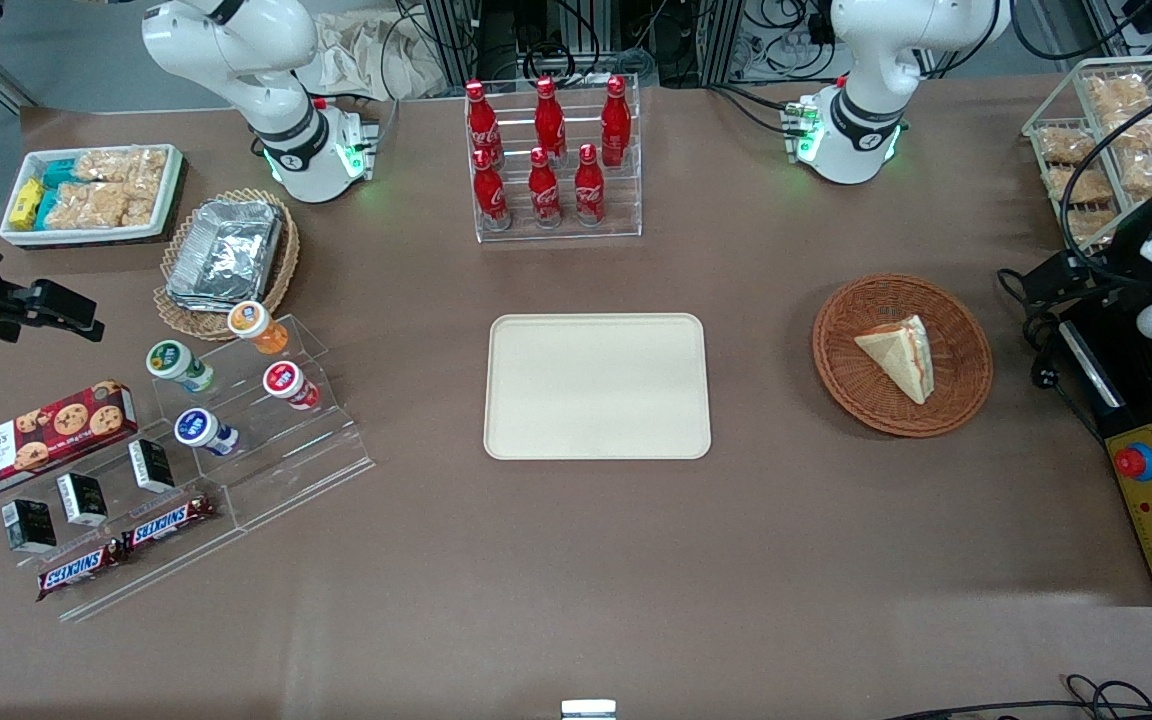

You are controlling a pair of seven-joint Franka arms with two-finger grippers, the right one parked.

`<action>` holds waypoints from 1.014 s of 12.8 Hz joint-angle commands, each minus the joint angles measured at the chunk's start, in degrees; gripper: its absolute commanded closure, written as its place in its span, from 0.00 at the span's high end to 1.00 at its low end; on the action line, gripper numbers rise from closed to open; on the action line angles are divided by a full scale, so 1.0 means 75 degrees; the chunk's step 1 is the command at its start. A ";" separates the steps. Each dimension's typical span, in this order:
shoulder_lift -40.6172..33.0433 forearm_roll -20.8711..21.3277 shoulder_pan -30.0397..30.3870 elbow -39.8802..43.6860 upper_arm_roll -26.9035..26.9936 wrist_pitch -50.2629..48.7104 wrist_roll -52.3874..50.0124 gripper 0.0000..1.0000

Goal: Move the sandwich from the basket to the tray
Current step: 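Reach the left gripper over the wrapped sandwich in the wicker basket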

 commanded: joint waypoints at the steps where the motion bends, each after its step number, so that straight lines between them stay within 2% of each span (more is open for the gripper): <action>1: 0.0068 0.0037 0.0021 0.0217 -0.0019 -0.0207 -0.0141 1.00; 3: 0.0057 0.0002 0.0021 0.0206 -0.0008 -0.0218 -0.0199 1.00; 6: 0.0033 -0.0454 0.0080 -0.0016 -0.0008 -0.0312 -0.1755 1.00; 8: -0.0223 -0.0479 0.0080 -0.0623 -0.0008 -0.0137 -0.2352 1.00; 11: -0.0996 -0.0420 0.0068 -0.2319 -0.0043 0.1137 -0.3665 1.00; 13: -0.1383 -0.0385 0.0080 -0.3316 -0.0031 0.1829 -0.3937 1.00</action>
